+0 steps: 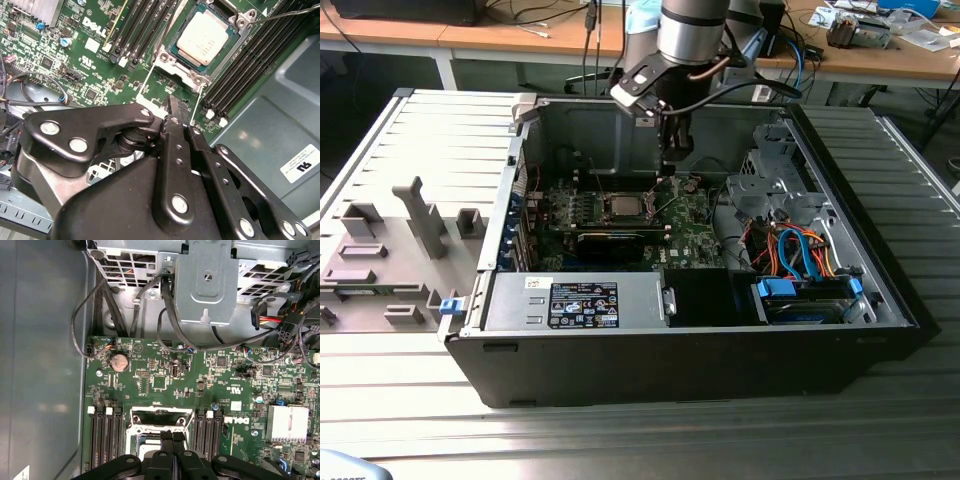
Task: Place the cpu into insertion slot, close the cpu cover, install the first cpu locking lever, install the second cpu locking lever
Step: 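Close the cpu cover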
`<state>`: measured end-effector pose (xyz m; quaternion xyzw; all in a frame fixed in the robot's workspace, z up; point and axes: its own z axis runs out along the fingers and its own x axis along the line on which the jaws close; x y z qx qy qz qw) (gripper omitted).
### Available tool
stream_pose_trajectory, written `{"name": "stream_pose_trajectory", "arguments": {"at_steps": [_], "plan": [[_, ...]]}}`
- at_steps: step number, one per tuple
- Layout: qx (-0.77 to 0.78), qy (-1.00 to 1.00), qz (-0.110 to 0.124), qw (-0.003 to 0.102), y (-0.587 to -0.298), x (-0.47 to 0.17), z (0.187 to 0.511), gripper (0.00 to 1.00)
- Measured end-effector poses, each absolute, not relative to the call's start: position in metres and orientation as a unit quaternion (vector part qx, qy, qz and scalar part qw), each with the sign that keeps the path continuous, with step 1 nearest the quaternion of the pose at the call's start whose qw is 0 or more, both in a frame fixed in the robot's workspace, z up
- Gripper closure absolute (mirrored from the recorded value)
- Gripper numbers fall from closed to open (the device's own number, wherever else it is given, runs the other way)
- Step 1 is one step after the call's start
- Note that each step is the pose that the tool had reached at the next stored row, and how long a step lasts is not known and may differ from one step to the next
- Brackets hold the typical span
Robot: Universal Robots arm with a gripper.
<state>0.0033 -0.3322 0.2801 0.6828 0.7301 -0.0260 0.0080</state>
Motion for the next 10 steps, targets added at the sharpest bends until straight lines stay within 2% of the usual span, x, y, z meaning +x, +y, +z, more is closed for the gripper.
{"name": "stream_pose_trajectory", "arguments": {"at_steps": [10], "plan": [[0.683,0.73,-0.027,0.007,-0.3323,0.0112,0.2787,0.89]]}}
